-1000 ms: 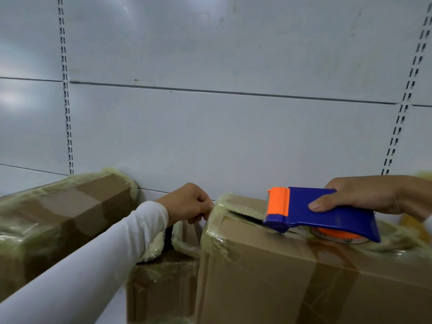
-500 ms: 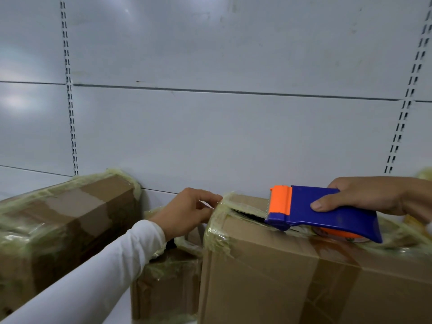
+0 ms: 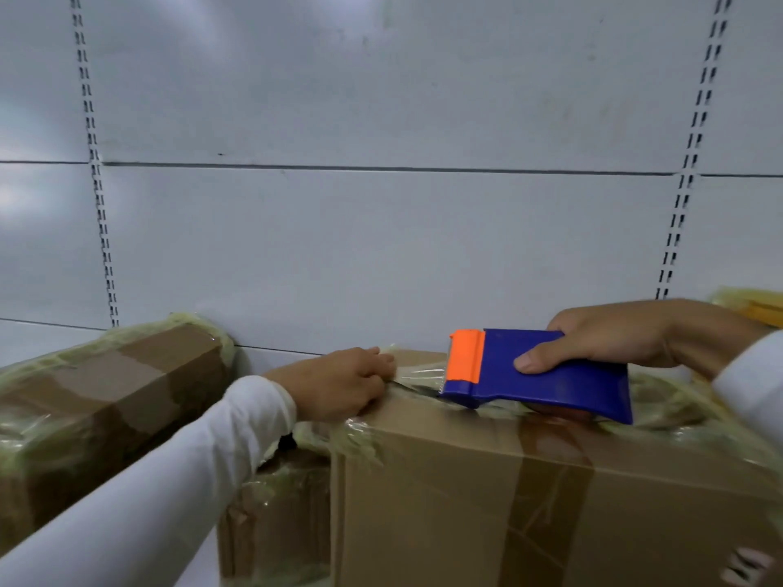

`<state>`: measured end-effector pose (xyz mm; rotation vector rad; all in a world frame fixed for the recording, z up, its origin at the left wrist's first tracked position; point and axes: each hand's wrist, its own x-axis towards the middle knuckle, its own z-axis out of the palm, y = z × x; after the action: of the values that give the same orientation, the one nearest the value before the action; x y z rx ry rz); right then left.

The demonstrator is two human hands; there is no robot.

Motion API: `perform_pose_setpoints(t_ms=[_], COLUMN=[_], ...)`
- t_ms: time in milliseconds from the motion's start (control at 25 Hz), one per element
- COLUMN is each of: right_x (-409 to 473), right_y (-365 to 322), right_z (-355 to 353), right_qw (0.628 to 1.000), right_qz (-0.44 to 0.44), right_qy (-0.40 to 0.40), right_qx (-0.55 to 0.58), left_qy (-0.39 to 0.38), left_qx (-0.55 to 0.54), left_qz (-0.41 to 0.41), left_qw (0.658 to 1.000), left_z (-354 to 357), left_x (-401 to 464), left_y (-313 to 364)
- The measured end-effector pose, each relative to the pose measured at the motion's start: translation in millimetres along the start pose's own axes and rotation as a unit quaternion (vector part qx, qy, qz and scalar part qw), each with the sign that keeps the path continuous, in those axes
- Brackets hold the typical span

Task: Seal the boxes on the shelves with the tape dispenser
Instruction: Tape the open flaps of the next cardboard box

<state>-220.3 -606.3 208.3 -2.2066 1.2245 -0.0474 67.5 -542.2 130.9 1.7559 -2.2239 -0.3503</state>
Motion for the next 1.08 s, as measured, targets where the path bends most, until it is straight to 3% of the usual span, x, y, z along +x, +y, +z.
perform_pose_setpoints(t_ms=[280,720,1080], right_x=[-22.7,-21.3,-36.5], right_y=[2.9,-73.4,-52.7], right_z=[-12.5,-25.0,-28.1], right_qw=[0.999,0.995,0.994], right_qz=[0.015,0.077,0.095], right_qy=[-0.035,0.011,-0.004], right_qx=[0.036,-0.067,-0.053], left_qy=[-0.013,0.002,-0.017], left_qx=[0.03,0.046,0.042], left_qz=[0.033,0.045,0.042], left_qw=[0.999,0.998,0.998], left_z=[-3.9,-4.1,-6.9], left_x=[-3.4,-3.7,4.0], left_y=[-0.1,3.4,5.5])
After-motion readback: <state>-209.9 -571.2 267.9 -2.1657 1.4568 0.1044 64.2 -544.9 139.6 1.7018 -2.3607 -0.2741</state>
